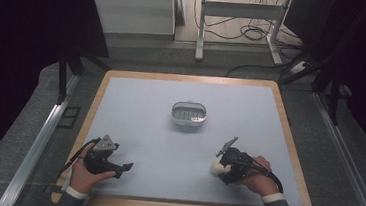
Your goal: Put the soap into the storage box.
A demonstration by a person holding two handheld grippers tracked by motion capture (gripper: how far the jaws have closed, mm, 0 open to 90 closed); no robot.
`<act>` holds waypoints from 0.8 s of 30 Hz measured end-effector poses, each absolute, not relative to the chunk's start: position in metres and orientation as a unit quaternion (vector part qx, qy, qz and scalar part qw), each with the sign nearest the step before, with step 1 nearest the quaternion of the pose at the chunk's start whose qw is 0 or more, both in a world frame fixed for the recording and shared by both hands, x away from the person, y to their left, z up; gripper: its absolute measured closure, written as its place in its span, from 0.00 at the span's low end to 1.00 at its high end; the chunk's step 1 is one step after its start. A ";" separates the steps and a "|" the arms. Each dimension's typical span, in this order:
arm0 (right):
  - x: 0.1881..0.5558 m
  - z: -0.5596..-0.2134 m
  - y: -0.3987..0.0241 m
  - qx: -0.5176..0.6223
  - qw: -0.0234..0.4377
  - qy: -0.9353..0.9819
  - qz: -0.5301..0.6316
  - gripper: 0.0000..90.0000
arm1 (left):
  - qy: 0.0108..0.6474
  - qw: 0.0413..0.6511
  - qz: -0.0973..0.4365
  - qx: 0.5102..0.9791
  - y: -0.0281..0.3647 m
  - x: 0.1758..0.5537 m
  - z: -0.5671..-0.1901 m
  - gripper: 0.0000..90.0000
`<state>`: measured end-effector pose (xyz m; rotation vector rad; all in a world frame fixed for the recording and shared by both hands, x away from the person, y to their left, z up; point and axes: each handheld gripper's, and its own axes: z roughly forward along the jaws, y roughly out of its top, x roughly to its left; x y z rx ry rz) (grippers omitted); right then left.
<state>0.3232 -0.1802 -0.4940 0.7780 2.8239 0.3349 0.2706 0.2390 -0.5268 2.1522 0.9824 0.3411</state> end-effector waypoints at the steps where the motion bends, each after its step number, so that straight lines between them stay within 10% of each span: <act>1: 0.323 -0.494 -0.180 0.263 0.097 0.953 0.113 0.49 | 0.382 0.367 0.133 0.838 0.239 0.271 -0.527 0.10; 24: 0.333 -0.471 -0.189 0.291 0.114 0.938 0.150 0.55 | 0.382 0.362 0.135 0.840 0.237 0.271 -0.528 0.10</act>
